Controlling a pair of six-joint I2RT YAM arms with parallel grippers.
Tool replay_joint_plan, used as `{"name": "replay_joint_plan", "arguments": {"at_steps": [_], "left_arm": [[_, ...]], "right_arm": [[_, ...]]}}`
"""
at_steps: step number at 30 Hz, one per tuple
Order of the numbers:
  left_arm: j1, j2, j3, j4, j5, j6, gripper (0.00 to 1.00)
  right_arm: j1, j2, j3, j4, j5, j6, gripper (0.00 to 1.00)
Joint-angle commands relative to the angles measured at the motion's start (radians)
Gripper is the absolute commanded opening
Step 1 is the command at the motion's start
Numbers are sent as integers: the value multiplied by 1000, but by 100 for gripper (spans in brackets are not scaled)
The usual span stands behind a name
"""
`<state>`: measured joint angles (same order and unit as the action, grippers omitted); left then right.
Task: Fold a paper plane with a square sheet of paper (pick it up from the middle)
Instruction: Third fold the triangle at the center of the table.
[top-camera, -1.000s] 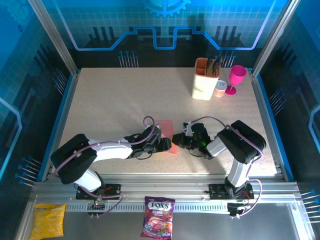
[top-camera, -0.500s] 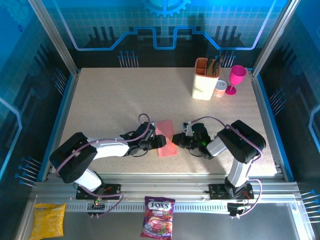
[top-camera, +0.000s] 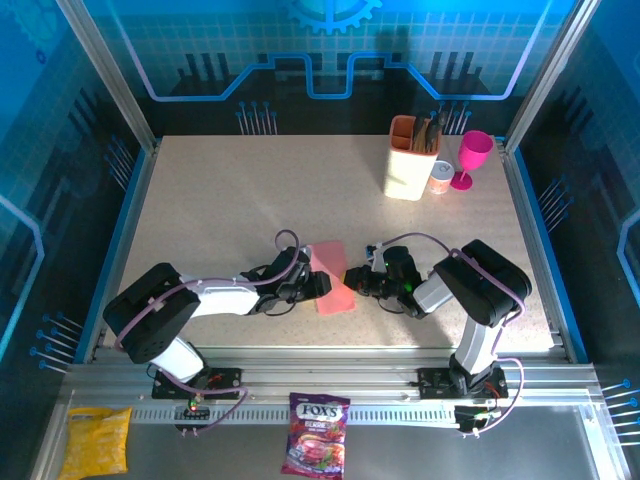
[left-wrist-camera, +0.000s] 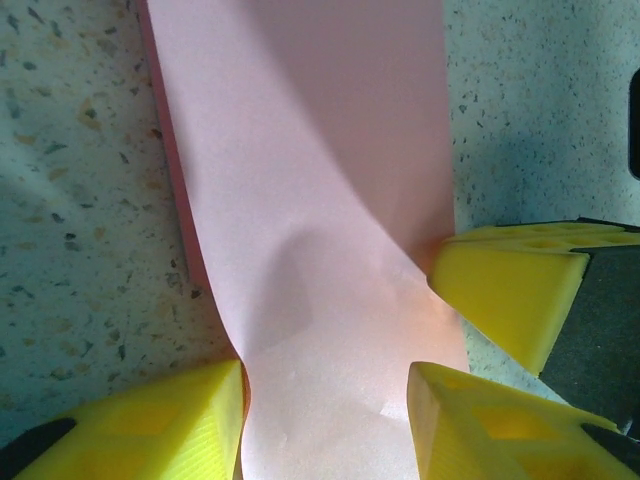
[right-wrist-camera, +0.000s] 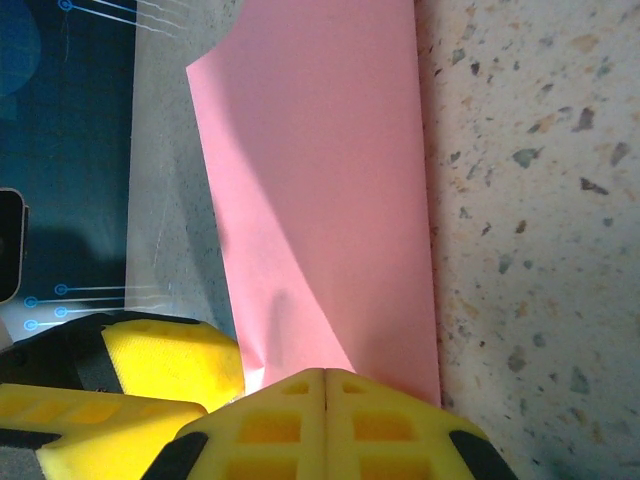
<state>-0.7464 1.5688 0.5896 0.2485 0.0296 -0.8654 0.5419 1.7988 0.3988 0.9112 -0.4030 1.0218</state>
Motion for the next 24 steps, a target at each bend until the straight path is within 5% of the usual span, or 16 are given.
{"name": "replay_joint_plan", "arguments": {"at_steps": [1,11,24], "left_arm": [[-1,-6,-16,-8,-27,-10,48],[-13,-33,-4,-130,-112,7,47],[-13,27,35,-50,-69,57,41]], "right_arm": [[-11,68,-30,-180,58,-4,0],[-11,74,-34,-168,55,0,0],[-13,80,-39,-160,51,3,0]]}}
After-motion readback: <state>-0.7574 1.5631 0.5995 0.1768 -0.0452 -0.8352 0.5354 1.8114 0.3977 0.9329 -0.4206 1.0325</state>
